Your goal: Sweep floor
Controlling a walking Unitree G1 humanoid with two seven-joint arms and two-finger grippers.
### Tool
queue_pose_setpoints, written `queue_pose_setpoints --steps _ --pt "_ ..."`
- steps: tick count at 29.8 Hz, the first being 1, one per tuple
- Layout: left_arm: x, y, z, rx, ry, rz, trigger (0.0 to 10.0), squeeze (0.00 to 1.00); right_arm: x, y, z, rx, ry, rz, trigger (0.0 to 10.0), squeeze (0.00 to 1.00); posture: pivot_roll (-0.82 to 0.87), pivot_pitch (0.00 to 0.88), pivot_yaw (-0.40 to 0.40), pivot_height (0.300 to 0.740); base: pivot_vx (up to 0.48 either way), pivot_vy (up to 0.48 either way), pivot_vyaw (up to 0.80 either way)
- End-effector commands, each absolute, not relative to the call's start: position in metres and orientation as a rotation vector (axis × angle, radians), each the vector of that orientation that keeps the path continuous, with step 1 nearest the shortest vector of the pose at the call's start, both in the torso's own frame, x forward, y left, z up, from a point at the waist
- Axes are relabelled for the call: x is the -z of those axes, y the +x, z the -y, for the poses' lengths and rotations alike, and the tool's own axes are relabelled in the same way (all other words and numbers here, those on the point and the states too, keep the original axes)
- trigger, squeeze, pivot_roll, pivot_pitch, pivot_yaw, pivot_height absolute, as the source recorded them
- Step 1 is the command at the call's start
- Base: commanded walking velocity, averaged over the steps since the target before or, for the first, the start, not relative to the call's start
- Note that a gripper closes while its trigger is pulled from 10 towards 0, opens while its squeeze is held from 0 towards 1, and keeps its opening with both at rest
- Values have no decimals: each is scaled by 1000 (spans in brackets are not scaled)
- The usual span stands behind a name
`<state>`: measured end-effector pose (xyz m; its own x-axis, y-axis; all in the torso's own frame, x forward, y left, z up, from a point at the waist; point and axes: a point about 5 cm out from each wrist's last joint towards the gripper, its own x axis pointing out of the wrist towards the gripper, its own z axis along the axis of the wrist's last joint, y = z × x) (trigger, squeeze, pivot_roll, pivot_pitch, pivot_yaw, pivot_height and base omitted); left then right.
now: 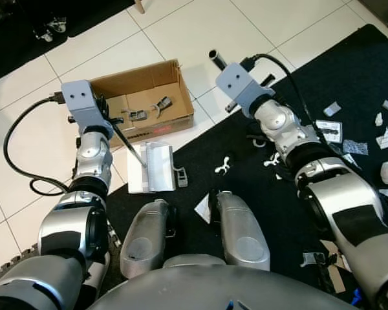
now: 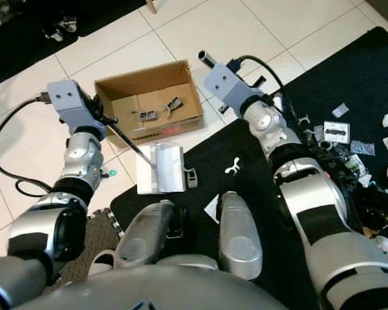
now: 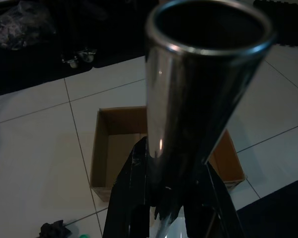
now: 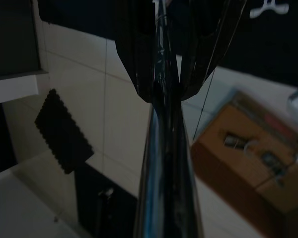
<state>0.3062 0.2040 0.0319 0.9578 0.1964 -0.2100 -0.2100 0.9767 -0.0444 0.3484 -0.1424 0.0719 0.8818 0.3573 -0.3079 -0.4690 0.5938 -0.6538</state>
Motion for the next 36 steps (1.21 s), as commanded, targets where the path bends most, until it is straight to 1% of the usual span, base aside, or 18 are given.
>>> queue_pose_setpoints --steps 1,4,7,8,16,23,24,25,26,27,30,33,35,36 --pt "-21 299 -202 -202 -68 -258 10000 0 -70 347 142 -509 -838 -161 10000 0 21 130 59 740 0 0 0" --pt "-21 299 -202 -201 -67 -258 10000 0 -68 345 142 -537 -790 -176 10000 0 21 131 59 740 0 0 0" --pt "-21 299 -202 -202 -65 -260 10000 0 -69 346 145 -505 -692 -187 10000 0 21 132 60 740 0 0 0" --pt "-21 299 -202 -202 -65 -260 10000 0 -69 346 145 -505 -692 -187 10000 0 21 132 60 740 0 0 0" --pt "-21 299 -202 -197 -63 -260 10000 0 -64 344 160 -488 -819 -240 10000 0 18 134 67 740 0 0 0" --pt "-22 300 -202 -194 -62 -259 10000 0 -61 343 166 -476 -849 -272 10000 0 17 135 71 740 0 0 0" --pt "-22 300 -202 -193 -61 -258 10000 0 -66 346 168 -414 -776 -247 10000 0 19 135 72 740 0 0 0" --pt "-22 300 -202 -193 -61 -258 10000 0 -66 346 168 -414 -776 -247 10000 0 19 135 72 740 0 0 0" --pt "-22 300 -202 -193 -61 -258 10000 0 -68 348 168 -377 -728 -236 10000 0 19 135 72 740 0 0 0" --pt "-22 300 -203 -193 -61 -258 10000 0 -72 350 168 -324 -640 -215 10000 0 18 136 72 740 0 0 0" --pt "-23 300 -203 -193 -61 -258 10000 0 -76 353 165 -247 -494 -183 10000 0 20 135 73 740 0 0 0" --pt "-23 301 -202 -193 -61 -258 10000 0 -76 353 163 -236 -472 -180 10000 0 20 135 73 740 0 0 0" --pt "-24 302 -202 -194 -64 -251 10000 0 -75 354 161 -213 -541 -182 10000 0 28 135 70 740 0 0 0" --pt "-24 302 -202 -194 -64 -251 10000 0 -75 354 161 -213 -541 -182 10000 0 28 135 70 740 0 0 0"
